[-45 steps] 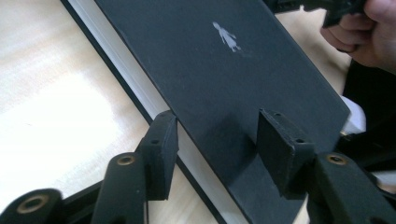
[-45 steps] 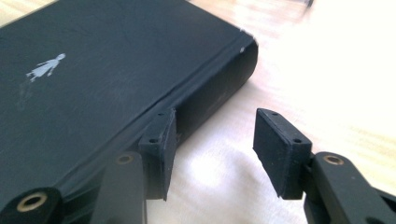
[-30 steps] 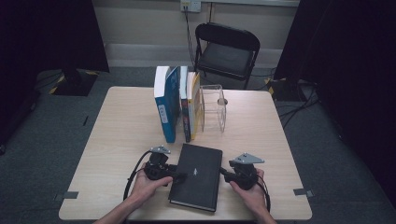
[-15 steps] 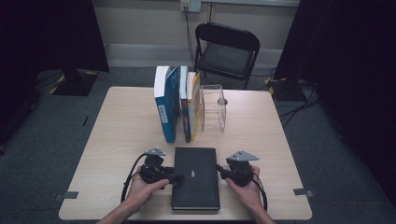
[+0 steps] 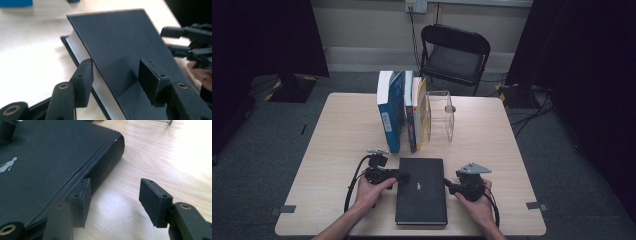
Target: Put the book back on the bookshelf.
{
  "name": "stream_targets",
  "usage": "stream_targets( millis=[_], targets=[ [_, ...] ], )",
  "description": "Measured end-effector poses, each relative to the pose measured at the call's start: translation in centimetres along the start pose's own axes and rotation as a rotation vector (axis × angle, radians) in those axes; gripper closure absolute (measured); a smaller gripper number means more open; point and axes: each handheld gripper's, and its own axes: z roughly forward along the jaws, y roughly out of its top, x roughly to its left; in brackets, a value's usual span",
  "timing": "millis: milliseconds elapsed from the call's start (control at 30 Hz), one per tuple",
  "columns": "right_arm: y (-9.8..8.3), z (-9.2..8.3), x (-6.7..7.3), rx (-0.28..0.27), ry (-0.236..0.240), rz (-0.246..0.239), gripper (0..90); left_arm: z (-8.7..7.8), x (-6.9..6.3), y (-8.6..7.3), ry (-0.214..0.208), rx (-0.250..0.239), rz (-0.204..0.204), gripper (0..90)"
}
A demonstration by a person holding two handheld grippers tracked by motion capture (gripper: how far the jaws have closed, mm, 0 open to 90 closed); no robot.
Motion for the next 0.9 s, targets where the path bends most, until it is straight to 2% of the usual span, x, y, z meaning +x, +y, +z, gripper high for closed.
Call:
stream_targets(
  millis=[67,133,167,333,433,533,567,733,800,833,867,900],
  targets=[
    [0.1,-0.3,0.0,-0.007,0.011,0.01,40.4,-0.1,0.3,0.1,-0.007,0.0,-0.005,46.9],
    [0.3,-1.0,0.4,-0.024,0.032,0.004,39.6,-0.1,1.0,0.1,-0.047,-0.001,-0.043,49.6],
    [0.3,-1.0,0.4,-0.024,0.032,0.004,39.6,-0.1,1.0,0.1,-0.047,-0.001,-0.043,49.8],
    [0.3,-1.4,0.5,-0.034,0.046,0.002,38.1,-0.1,1.2,-0.1,-0.084,-0.019,-0.113,47.1],
    [0.4,-1.4,0.4,-0.037,0.048,0.002,37.8,-0.2,1.3,-0.1,-0.088,-0.024,-0.108,48.4],
    [0.7,-1.4,0.2,-0.045,0.045,0.005,37.5,-0.4,1.3,-0.1,-0.112,-0.027,-0.136,49.1],
    [0.7,-1.4,0.2,-0.045,0.045,0.005,37.5,-0.5,1.4,-0.1,-0.122,-0.021,-0.122,49.1],
    [0.7,-1.5,0.2,-0.046,0.046,0.007,37.1,-0.8,1.0,-0.2,-0.14,-0.036,-0.127,49.4],
    [0.8,-1.4,0.2,-0.048,0.05,0.006,36.4,-1.0,0.9,-0.1,-0.151,-0.039,-0.109,49.8],
    [0.8,-1.4,0.2,-0.051,0.051,0.005,36.4,-1.1,0.8,-0.1,-0.176,-0.042,-0.124,50.9],
    [0.8,-1.5,0.2,-0.053,0.052,0.005,36.3,-1.1,0.7,-0.2,-0.198,-0.043,-0.12,53.2],
    [0.9,-1.5,0.3,-0.054,0.055,0.001,36.0,-1.1,0.3,-0.2,-0.195,-0.043,-0.109,53.3]
  ],
)
